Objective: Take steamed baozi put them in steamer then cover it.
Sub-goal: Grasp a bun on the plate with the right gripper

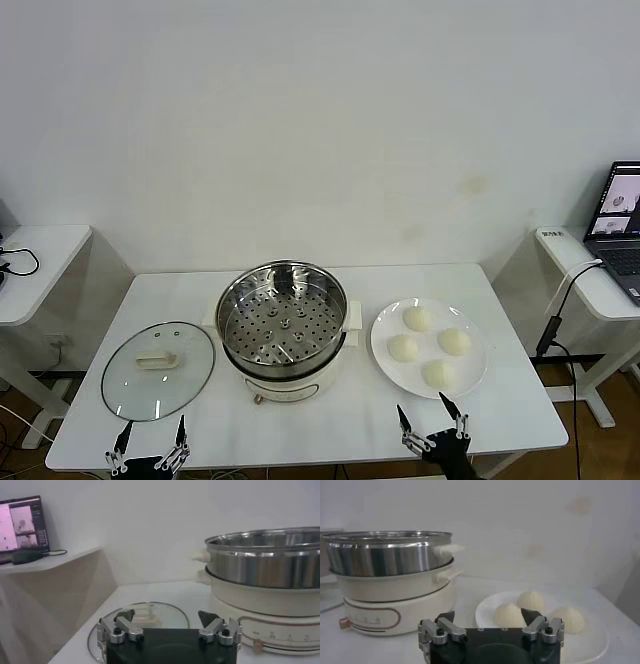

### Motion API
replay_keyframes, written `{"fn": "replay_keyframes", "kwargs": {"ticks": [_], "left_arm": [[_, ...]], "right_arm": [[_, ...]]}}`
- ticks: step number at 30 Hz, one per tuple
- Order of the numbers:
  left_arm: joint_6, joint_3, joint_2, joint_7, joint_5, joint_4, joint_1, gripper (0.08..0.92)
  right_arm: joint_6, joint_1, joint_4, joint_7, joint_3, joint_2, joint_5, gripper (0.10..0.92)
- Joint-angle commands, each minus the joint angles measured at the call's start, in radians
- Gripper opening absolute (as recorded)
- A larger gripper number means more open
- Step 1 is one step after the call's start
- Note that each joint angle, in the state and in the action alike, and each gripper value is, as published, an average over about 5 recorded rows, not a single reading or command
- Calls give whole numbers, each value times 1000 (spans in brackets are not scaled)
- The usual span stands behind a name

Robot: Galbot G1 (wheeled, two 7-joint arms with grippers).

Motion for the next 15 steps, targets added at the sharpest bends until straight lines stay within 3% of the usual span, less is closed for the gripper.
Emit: {"fn": "replay_keyframes", "kwargs": {"ticks": [1,8,15], "left_arm": [[44,1,0,25,13,-28,9,823],[110,-31,16,57,57,-66,-16,823],[147,-67,26,90,95,-87,-43,823]], "right_arm": [[0,5,5,4,5,-6,-34,823],[-114,126,-4,16,81,-148,-224,823],[-250,335,-103,-117,93,-395,-363,823]]}}
